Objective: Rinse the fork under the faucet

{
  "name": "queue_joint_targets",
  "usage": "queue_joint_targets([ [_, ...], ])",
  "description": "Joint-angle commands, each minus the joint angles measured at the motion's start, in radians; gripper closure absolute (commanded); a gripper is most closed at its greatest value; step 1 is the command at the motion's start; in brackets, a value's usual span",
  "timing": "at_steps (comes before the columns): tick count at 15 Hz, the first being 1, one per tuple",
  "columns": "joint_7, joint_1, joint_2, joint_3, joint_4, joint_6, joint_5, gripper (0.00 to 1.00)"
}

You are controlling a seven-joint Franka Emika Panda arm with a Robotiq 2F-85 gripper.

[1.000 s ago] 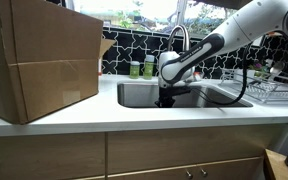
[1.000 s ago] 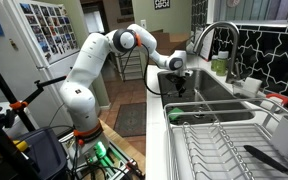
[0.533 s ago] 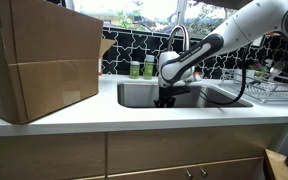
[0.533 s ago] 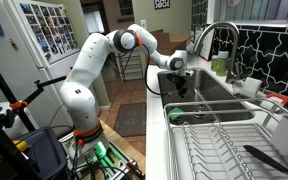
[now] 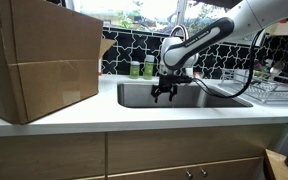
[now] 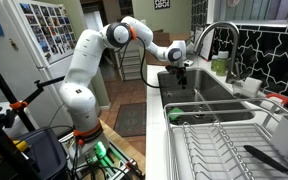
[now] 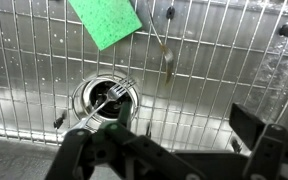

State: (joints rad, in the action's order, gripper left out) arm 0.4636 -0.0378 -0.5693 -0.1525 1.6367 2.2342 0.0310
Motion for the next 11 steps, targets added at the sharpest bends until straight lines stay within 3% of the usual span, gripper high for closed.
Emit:
queue_joint_targets([
  [1, 0.172, 0.044, 0.127, -0.038, 0.109, -0.006, 0.0, 0.0],
  [6, 0.335, 0.059, 0.244, -0.046, 0.192, -0.008, -0.042, 0.0],
  [7, 0.276, 0.033, 0.176, -0.022, 0.111, -0.005, -0.021, 0.0],
  [11, 0.308, 0.033, 0.222, -0.021, 0.153, -0.005, -0.028, 0.0],
])
